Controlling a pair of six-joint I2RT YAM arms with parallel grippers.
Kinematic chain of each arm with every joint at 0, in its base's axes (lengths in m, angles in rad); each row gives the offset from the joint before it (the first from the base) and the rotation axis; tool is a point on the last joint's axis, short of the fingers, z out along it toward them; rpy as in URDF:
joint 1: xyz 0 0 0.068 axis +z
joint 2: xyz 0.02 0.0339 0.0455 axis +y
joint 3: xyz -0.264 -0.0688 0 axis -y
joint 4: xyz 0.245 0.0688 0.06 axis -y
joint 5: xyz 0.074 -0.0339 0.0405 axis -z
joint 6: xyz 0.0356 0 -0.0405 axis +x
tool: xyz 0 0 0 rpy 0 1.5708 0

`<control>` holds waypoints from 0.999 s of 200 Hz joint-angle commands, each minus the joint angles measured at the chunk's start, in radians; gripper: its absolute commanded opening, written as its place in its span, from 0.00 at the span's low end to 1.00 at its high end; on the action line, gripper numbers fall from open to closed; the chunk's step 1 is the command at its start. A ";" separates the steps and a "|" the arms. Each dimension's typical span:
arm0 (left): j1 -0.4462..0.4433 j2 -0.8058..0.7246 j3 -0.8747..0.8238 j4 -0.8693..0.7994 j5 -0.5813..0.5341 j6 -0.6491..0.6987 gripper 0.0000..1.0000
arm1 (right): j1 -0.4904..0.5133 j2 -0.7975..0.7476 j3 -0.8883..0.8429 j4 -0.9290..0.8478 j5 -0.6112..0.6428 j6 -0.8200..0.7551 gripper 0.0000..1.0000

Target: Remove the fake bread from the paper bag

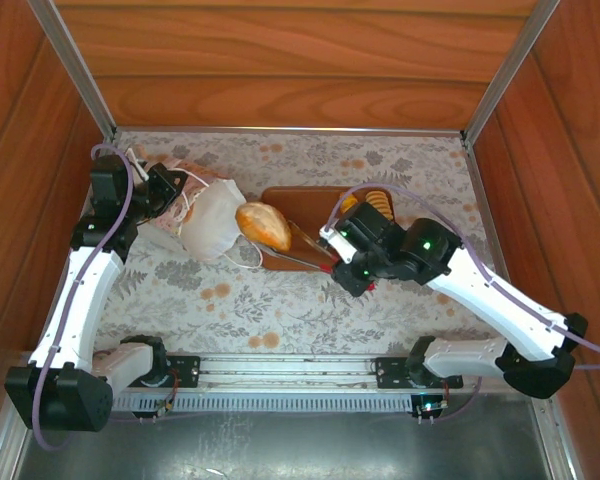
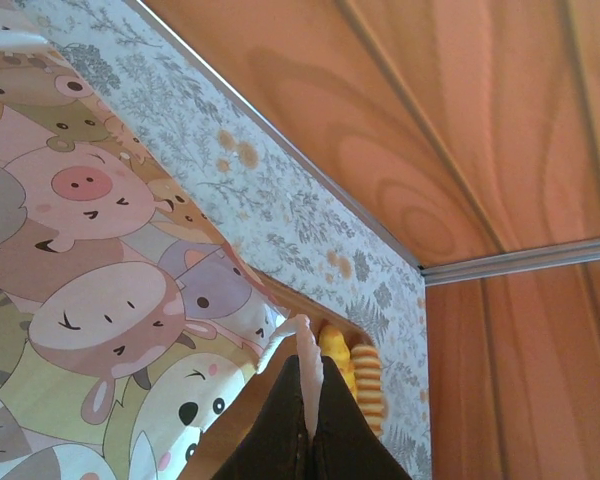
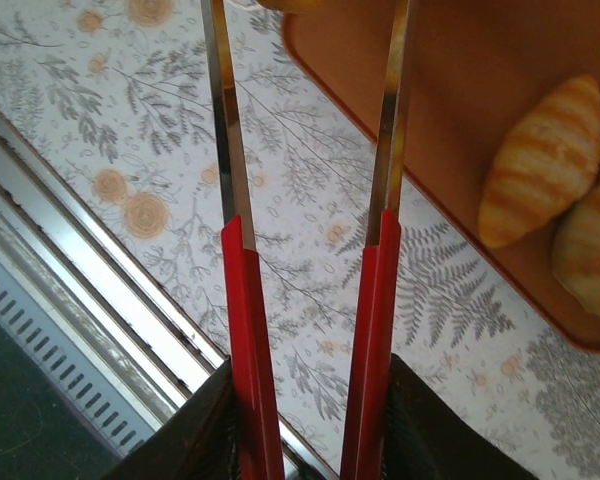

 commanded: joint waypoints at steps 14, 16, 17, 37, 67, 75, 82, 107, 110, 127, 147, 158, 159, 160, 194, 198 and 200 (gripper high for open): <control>-0.007 -0.014 -0.016 0.021 -0.014 -0.006 0.00 | -0.058 -0.042 -0.011 -0.028 0.062 0.043 0.36; -0.007 -0.014 -0.017 0.021 -0.015 -0.006 0.00 | -0.063 -0.042 -0.012 -0.028 0.063 0.044 0.36; -0.007 -0.014 -0.017 0.021 -0.015 -0.006 0.00 | -0.065 -0.042 -0.014 -0.027 0.063 0.044 0.36; -0.007 -0.016 -0.018 0.020 -0.019 -0.008 0.00 | -0.117 -0.037 -0.022 -0.025 0.073 0.058 0.37; -0.007 -0.020 -0.018 0.020 -0.022 -0.008 0.00 | -0.179 -0.005 -0.030 -0.017 0.065 0.054 0.37; -0.007 -0.021 -0.019 0.020 -0.024 -0.008 0.00 | -0.199 0.006 -0.035 -0.005 0.047 0.037 0.37; -0.007 -0.020 -0.018 0.020 -0.024 -0.008 0.00 | -0.212 0.013 -0.037 0.003 0.037 0.024 0.37; -0.007 -0.017 -0.019 0.020 -0.022 -0.008 0.00 | -0.260 0.068 -0.030 0.033 -0.025 -0.045 0.37; -0.007 -0.017 -0.019 0.020 -0.021 -0.008 0.00 | -0.264 0.075 -0.030 0.037 -0.035 -0.055 0.37; -0.006 -0.020 -0.020 0.020 -0.021 -0.007 0.00 | -0.277 0.116 -0.032 0.059 -0.047 -0.089 0.37; -0.007 -0.026 -0.026 0.020 -0.026 -0.006 0.00 | -0.292 0.158 -0.036 0.083 -0.060 -0.122 0.37; -0.007 -0.031 -0.030 0.020 -0.030 -0.005 0.00 | -0.303 0.179 -0.037 0.095 -0.054 -0.135 0.37; -0.006 -0.031 -0.031 0.020 -0.031 -0.005 0.00 | -0.304 0.182 -0.037 0.095 -0.054 -0.137 0.37; -0.006 -0.031 -0.031 0.020 -0.031 -0.005 0.00 | -0.306 0.184 -0.037 0.095 -0.053 -0.137 0.37; -0.005 -0.027 -0.033 0.020 -0.033 -0.003 0.00 | -0.346 0.236 -0.032 0.126 -0.029 -0.208 0.38; -0.006 -0.025 -0.032 0.020 -0.033 -0.002 0.00 | -0.347 0.241 -0.029 0.127 -0.028 -0.219 0.38; -0.005 -0.025 -0.032 0.020 -0.033 -0.001 0.00 | -0.347 0.246 -0.028 0.128 -0.027 -0.223 0.38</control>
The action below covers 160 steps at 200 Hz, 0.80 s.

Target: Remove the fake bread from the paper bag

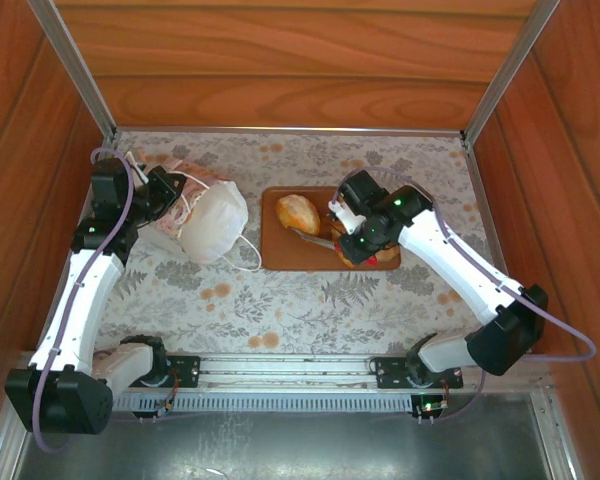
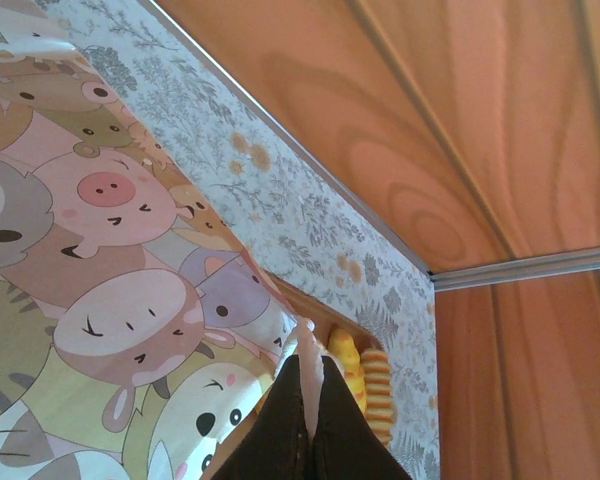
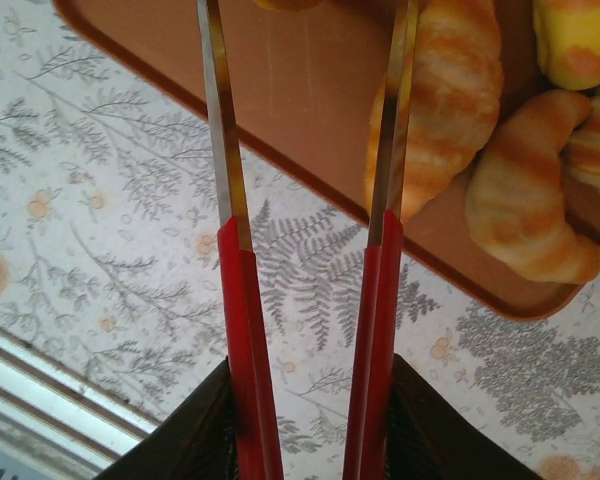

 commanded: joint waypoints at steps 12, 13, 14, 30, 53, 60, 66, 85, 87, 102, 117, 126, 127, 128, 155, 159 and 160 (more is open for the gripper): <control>-0.006 -0.006 -0.005 0.018 -0.011 -0.001 0.00 | -0.028 0.037 0.018 0.064 0.007 -0.108 0.38; -0.006 -0.006 -0.004 0.018 -0.011 -0.001 0.00 | -0.029 0.039 0.021 0.064 0.008 -0.112 0.38; -0.006 -0.006 -0.005 0.018 -0.011 -0.001 0.00 | -0.030 0.041 0.021 0.065 0.009 -0.114 0.38; -0.005 -0.002 -0.004 0.019 -0.008 0.001 0.00 | -0.039 0.065 0.037 0.065 0.004 -0.145 0.39; -0.005 -0.004 -0.009 0.018 -0.008 0.002 0.00 | -0.051 0.097 0.055 0.055 0.022 -0.162 0.41; -0.005 -0.006 -0.011 0.019 -0.008 0.002 0.00 | -0.055 0.104 0.058 0.052 0.030 -0.161 0.42; -0.006 -0.008 -0.011 0.019 -0.010 0.001 0.00 | -0.057 0.110 0.063 0.045 0.041 -0.158 0.43; -0.005 -0.016 -0.016 0.019 -0.015 0.003 0.00 | -0.058 0.122 0.090 0.017 0.076 -0.146 0.47; -0.004 -0.016 -0.016 0.018 -0.014 0.002 0.00 | -0.059 0.124 0.095 0.013 0.080 -0.144 0.48; -0.004 -0.018 -0.019 0.019 -0.018 0.002 0.00 | -0.058 0.125 0.117 -0.001 0.081 -0.140 0.49; -0.004 -0.013 -0.017 0.019 -0.014 -0.001 0.00 | -0.059 0.125 0.135 0.005 0.073 -0.142 0.51; -0.004 -0.010 -0.015 0.018 -0.011 -0.001 0.00 | -0.058 0.128 0.145 0.008 0.065 -0.143 0.51; -0.004 -0.008 -0.016 0.018 -0.011 -0.001 0.00 | -0.059 0.129 0.147 0.009 0.063 -0.143 0.51; -0.003 -0.008 -0.015 0.018 -0.010 -0.002 0.00 | -0.058 0.130 0.148 0.010 0.062 -0.143 0.51; -0.003 -0.004 -0.013 0.020 -0.005 -0.004 0.00 | -0.058 0.160 0.175 0.022 0.027 -0.152 0.51; -0.004 -0.005 -0.012 0.021 -0.004 -0.005 0.00 | -0.057 0.165 0.178 0.025 0.027 -0.150 0.51; -0.004 -0.005 -0.013 0.021 -0.004 -0.005 0.00 | -0.057 0.167 0.178 0.026 0.028 -0.151 0.51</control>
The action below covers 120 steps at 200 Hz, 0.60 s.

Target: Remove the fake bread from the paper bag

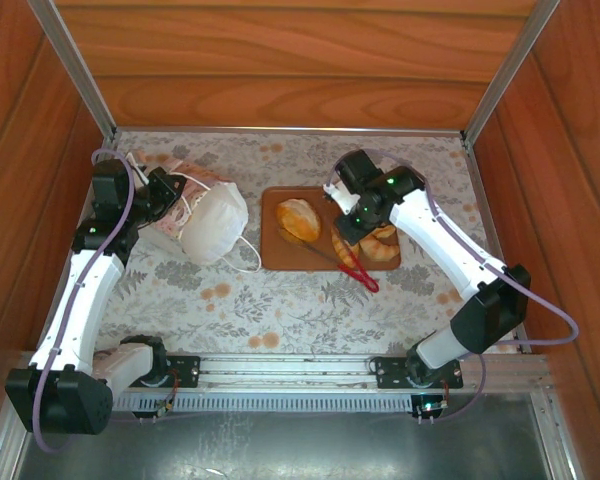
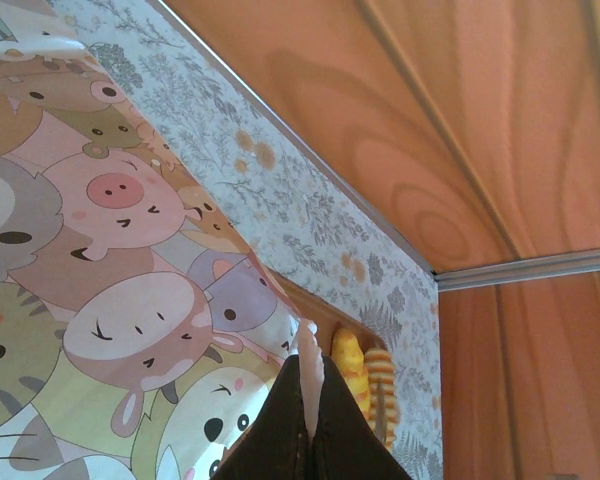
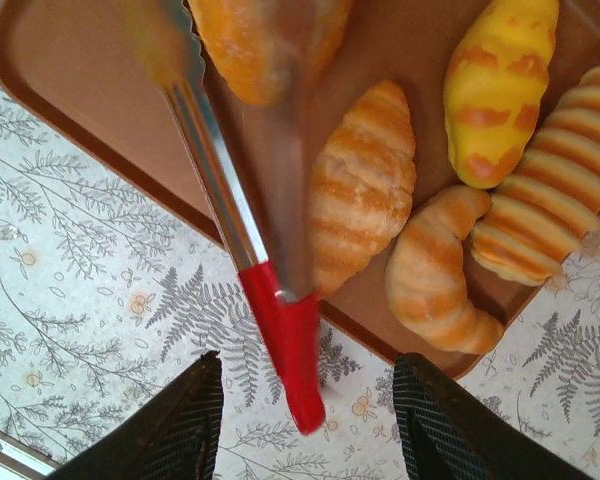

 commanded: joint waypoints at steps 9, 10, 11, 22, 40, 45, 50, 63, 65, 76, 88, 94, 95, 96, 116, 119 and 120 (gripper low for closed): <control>-0.004 -0.006 -0.006 0.017 0.000 -0.004 0.00 | -0.003 0.053 0.039 0.001 -0.020 -0.013 0.51; -0.003 -0.007 -0.005 0.018 0.000 -0.004 0.00 | -0.003 0.055 0.040 0.001 -0.020 -0.012 0.51; -0.004 -0.007 -0.005 0.018 0.000 -0.005 0.00 | -0.003 0.057 0.041 -0.001 -0.019 -0.012 0.51; -0.003 -0.011 -0.006 0.017 -0.003 -0.005 0.00 | -0.002 0.074 0.055 -0.018 -0.006 0.006 0.51; -0.003 -0.017 -0.012 0.018 -0.007 -0.003 0.00 | -0.002 0.079 0.048 -0.025 -0.008 0.038 0.50; -0.004 -0.019 -0.013 0.017 -0.009 -0.003 0.00 | -0.002 0.074 0.038 -0.024 -0.025 0.044 0.50; -0.003 -0.020 -0.015 0.017 -0.009 -0.003 0.00 | -0.001 0.065 0.020 -0.017 -0.050 0.047 0.50; -0.004 -0.022 -0.017 0.018 -0.011 -0.003 0.00 | 0.001 0.030 -0.046 0.018 -0.128 0.058 0.49; -0.004 -0.022 -0.017 0.018 -0.011 -0.003 0.00 | 0.001 0.025 -0.058 0.023 -0.140 0.062 0.49; -0.003 -0.019 -0.018 0.017 -0.012 -0.003 0.00 | 0.002 -0.002 -0.117 0.041 -0.232 0.067 0.50; -0.003 -0.019 -0.018 0.017 -0.012 -0.003 0.00 | 0.008 -0.025 -0.177 0.042 -0.327 0.049 0.51; -0.004 -0.022 -0.018 0.018 -0.011 -0.001 0.00 | 0.014 -0.036 -0.207 0.047 -0.342 0.053 0.53; -0.003 -0.022 -0.018 0.018 -0.011 -0.001 0.00 | 0.015 -0.037 -0.212 0.048 -0.342 0.054 0.53; -0.004 -0.023 -0.018 0.018 -0.011 -0.001 0.00 | 0.016 -0.039 -0.217 0.050 -0.343 0.056 0.53; -0.004 -0.022 -0.021 0.018 -0.012 -0.002 0.00 | 0.024 -0.049 -0.289 0.067 -0.343 0.101 0.58; -0.004 -0.022 -0.022 0.018 -0.013 -0.003 0.00 | 0.023 -0.043 -0.294 0.067 -0.336 0.116 0.58; -0.004 -0.022 -0.022 0.019 -0.013 -0.004 0.00 | 0.023 -0.042 -0.295 0.067 -0.335 0.120 0.58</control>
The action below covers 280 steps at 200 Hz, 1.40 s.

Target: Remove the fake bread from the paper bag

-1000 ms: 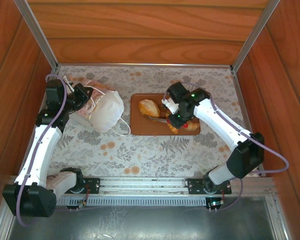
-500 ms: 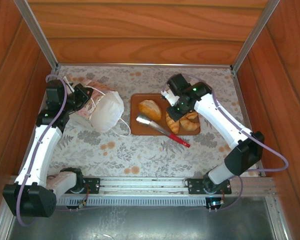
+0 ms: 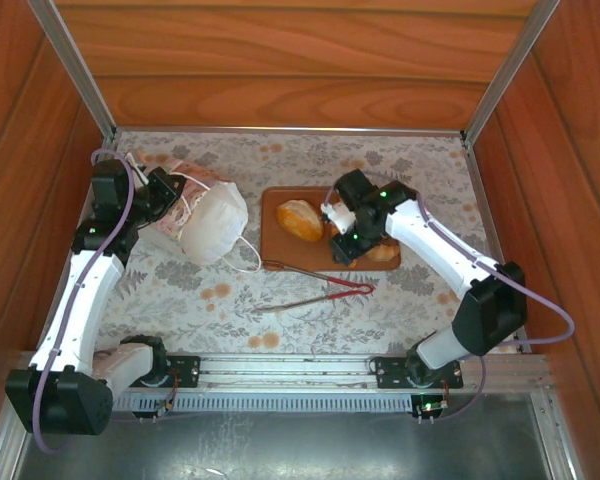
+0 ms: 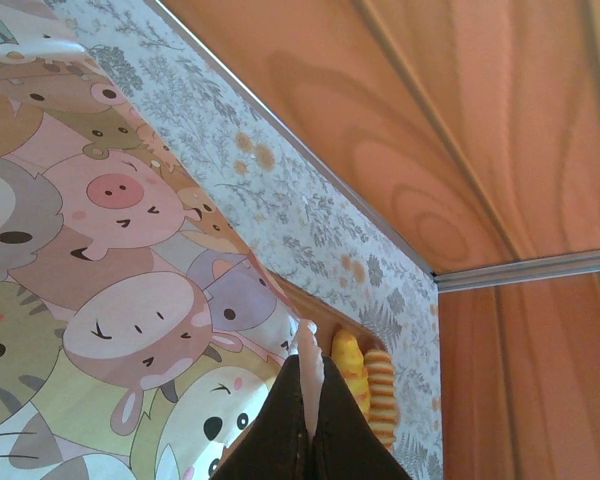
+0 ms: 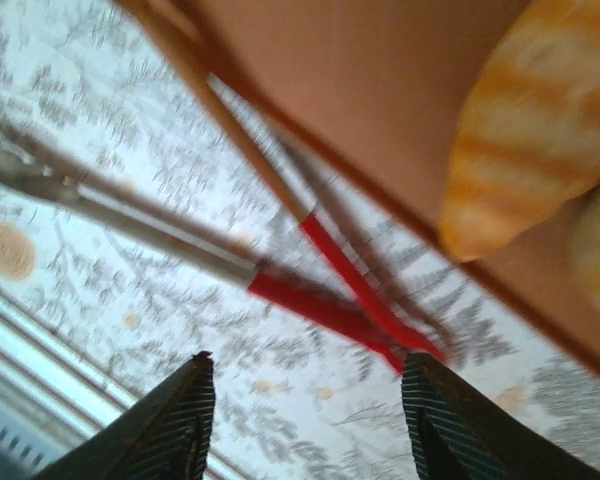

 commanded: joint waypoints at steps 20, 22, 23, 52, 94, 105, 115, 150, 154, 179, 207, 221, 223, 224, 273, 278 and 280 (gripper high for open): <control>-0.003 -0.016 -0.023 0.020 -0.005 -0.007 0.00 | 0.013 0.035 -0.066 0.025 -0.105 0.156 0.59; -0.004 -0.016 -0.023 0.020 -0.005 -0.007 0.00 | 0.013 0.035 -0.072 0.033 -0.106 0.167 0.59; -0.004 -0.016 -0.024 0.020 -0.004 -0.007 0.00 | 0.013 0.036 -0.074 0.039 -0.108 0.174 0.59; -0.003 -0.029 -0.031 0.018 -0.004 -0.009 0.00 | 0.015 0.008 -0.176 0.205 -0.196 0.232 0.63; -0.004 -0.042 -0.036 0.020 -0.008 -0.009 0.00 | 0.015 0.060 -0.198 0.262 -0.055 0.237 0.71; -0.003 -0.041 -0.034 0.019 -0.004 -0.009 0.00 | 0.015 0.081 -0.210 0.292 -0.056 0.239 0.72; -0.003 -0.042 -0.034 0.019 -0.001 -0.010 0.00 | 0.014 0.092 -0.224 0.319 -0.061 0.242 0.72; -0.003 -0.056 -0.038 0.017 -0.012 -0.009 0.00 | 0.012 0.106 -0.271 0.376 -0.049 0.253 0.74; -0.003 -0.057 -0.039 0.018 -0.012 -0.009 0.00 | 0.011 0.107 -0.277 0.383 -0.056 0.254 0.74; -0.003 -0.049 -0.038 0.017 -0.008 -0.009 0.00 | 0.011 0.112 -0.322 0.405 -0.128 0.256 0.74; -0.004 -0.044 -0.033 0.017 -0.006 -0.007 0.00 | 0.012 0.077 -0.370 0.406 -0.208 0.268 0.73; -0.004 -0.042 -0.031 0.017 -0.006 -0.006 0.00 | 0.012 0.058 -0.393 0.396 -0.264 0.272 0.73; -0.003 -0.041 -0.031 0.017 -0.006 -0.006 0.00 | 0.012 0.057 -0.393 0.396 -0.266 0.273 0.73; -0.003 -0.041 -0.031 0.017 -0.006 -0.006 0.00 | 0.012 0.056 -0.394 0.397 -0.269 0.274 0.73; -0.004 -0.034 -0.033 0.017 -0.003 -0.007 0.00 | 0.061 0.016 -0.428 0.367 -0.287 0.292 0.80; -0.004 -0.034 -0.033 0.017 -0.003 -0.007 0.00 | 0.073 0.016 -0.424 0.356 -0.265 0.289 0.81; -0.004 -0.033 -0.032 0.017 -0.002 -0.007 0.00 | 0.080 0.017 -0.421 0.352 -0.252 0.292 0.82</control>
